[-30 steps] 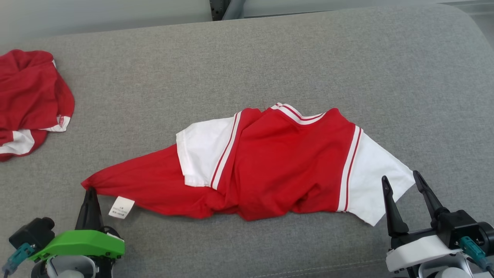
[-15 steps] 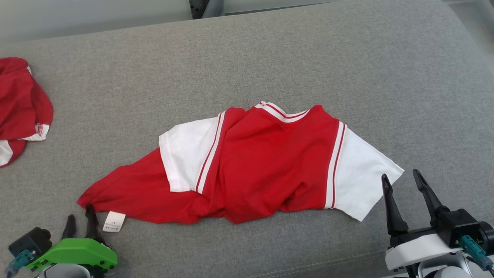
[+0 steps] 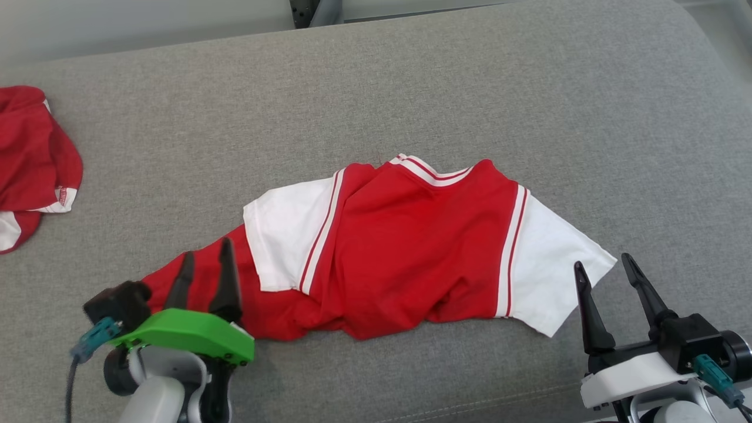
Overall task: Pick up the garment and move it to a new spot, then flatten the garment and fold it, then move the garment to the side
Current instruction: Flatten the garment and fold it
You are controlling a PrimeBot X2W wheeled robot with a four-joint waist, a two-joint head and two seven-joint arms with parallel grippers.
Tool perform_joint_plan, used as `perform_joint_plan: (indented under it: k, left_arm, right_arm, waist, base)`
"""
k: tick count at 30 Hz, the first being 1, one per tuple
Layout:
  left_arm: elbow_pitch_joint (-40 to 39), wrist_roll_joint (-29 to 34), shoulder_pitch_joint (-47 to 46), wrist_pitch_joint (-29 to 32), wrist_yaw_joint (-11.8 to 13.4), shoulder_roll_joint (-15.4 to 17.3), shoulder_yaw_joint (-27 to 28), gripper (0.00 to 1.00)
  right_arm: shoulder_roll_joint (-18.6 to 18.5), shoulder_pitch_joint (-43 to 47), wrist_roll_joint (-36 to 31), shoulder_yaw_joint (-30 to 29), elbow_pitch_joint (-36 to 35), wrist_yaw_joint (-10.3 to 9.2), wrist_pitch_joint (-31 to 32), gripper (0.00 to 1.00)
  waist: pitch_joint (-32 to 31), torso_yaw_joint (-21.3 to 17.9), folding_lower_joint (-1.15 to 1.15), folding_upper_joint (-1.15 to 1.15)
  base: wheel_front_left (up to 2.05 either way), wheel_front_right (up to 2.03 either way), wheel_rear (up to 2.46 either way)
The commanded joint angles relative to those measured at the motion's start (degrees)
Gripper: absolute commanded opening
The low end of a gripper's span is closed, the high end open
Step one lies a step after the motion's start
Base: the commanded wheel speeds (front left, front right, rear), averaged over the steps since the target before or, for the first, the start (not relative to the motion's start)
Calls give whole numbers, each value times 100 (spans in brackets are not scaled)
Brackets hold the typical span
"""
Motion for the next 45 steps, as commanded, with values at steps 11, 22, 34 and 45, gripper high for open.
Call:
perform_joint_plan:
  k: [11,22,34,45]
  left_arm:
    - [1628,-219,-1055,646,-328,-354,-408,100]
    - [2239,-296,-1352,548,-725,-411,-485,41]
    - [1555,-56,-1438,455,-796,-360,-694,0]
    - [509,159,-2203,819,-583,-226,-770,0]
  right_arm:
    - [-7,-91,53,131,45,-4,-1,100]
    - [55,-105,49,93,63,-4,-1,100]
    - [88,-148,45,115,88,-4,-1,100]
    - [124,-201,95,154,127,-4,-1,100]
  waist:
    - [87,-330,0,0]
    - [125,-379,0,0]
    - [93,-325,0,0]
    - [49,-441,0,0]
  base:
    - [0,0,0]
    - [0,0,0]
    - [0,0,0]
    - [0,0,0]
